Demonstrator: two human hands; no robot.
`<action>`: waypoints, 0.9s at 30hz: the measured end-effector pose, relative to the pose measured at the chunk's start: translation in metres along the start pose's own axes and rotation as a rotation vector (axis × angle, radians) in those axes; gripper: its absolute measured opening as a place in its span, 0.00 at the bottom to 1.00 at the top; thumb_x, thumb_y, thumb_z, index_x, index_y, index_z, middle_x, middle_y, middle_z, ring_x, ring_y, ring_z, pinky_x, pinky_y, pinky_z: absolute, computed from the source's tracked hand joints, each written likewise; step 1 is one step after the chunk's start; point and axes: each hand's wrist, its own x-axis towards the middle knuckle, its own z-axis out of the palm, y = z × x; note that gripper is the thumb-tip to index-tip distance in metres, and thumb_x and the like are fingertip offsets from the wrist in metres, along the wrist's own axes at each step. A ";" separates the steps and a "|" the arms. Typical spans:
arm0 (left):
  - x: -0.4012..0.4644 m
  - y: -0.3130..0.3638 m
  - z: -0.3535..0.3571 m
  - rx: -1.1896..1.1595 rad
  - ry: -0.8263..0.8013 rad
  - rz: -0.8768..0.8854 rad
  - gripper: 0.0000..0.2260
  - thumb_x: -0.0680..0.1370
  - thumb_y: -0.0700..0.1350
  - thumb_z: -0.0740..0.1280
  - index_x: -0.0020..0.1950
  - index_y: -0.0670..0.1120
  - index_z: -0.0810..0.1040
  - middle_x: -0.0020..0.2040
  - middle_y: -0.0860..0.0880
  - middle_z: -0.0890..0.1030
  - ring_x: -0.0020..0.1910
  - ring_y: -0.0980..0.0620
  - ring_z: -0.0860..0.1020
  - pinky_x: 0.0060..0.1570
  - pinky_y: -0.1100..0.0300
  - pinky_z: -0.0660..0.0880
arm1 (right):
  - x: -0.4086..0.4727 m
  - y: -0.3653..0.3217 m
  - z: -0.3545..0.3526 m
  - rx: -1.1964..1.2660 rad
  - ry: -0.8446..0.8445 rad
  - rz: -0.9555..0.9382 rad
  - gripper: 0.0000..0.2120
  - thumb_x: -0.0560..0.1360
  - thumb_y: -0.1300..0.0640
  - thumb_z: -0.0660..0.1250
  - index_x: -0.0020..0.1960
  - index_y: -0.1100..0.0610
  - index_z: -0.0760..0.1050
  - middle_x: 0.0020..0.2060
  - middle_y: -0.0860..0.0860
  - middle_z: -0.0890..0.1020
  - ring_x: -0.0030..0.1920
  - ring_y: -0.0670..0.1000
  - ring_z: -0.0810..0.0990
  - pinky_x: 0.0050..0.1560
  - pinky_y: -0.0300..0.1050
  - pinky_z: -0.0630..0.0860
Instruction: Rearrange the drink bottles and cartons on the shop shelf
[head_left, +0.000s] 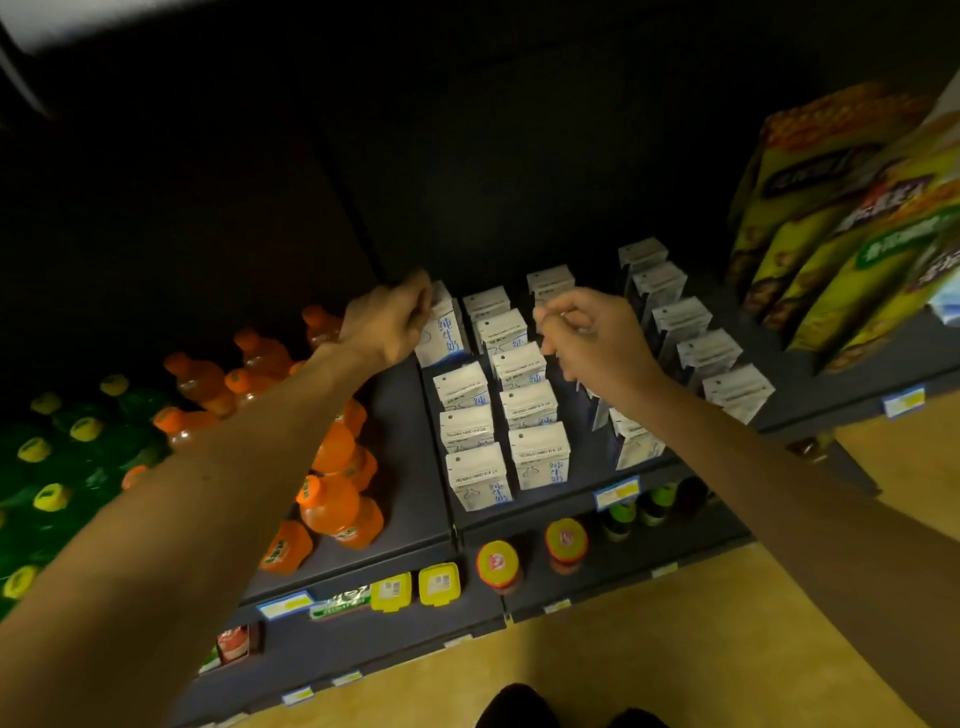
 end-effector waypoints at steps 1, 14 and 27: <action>0.001 0.001 0.006 0.002 -0.011 0.000 0.05 0.80 0.47 0.61 0.53 0.51 0.66 0.44 0.47 0.75 0.43 0.47 0.75 0.41 0.52 0.70 | 0.000 0.004 0.000 0.004 0.004 0.006 0.05 0.77 0.62 0.64 0.46 0.62 0.77 0.29 0.53 0.78 0.23 0.39 0.73 0.22 0.32 0.67; 0.017 0.003 0.067 -0.086 -0.105 -0.109 0.10 0.76 0.41 0.67 0.44 0.51 0.66 0.42 0.50 0.75 0.42 0.49 0.75 0.41 0.54 0.71 | -0.014 0.021 -0.002 -0.031 0.007 -0.067 0.04 0.77 0.60 0.64 0.45 0.59 0.78 0.30 0.54 0.80 0.22 0.41 0.73 0.23 0.32 0.67; 0.026 0.001 0.079 -0.387 -0.138 -0.169 0.07 0.76 0.36 0.67 0.50 0.44 0.72 0.59 0.47 0.73 0.47 0.51 0.78 0.40 0.61 0.77 | -0.023 0.024 -0.012 -0.056 0.014 -0.119 0.06 0.77 0.59 0.64 0.43 0.52 0.77 0.30 0.51 0.80 0.23 0.43 0.73 0.24 0.35 0.69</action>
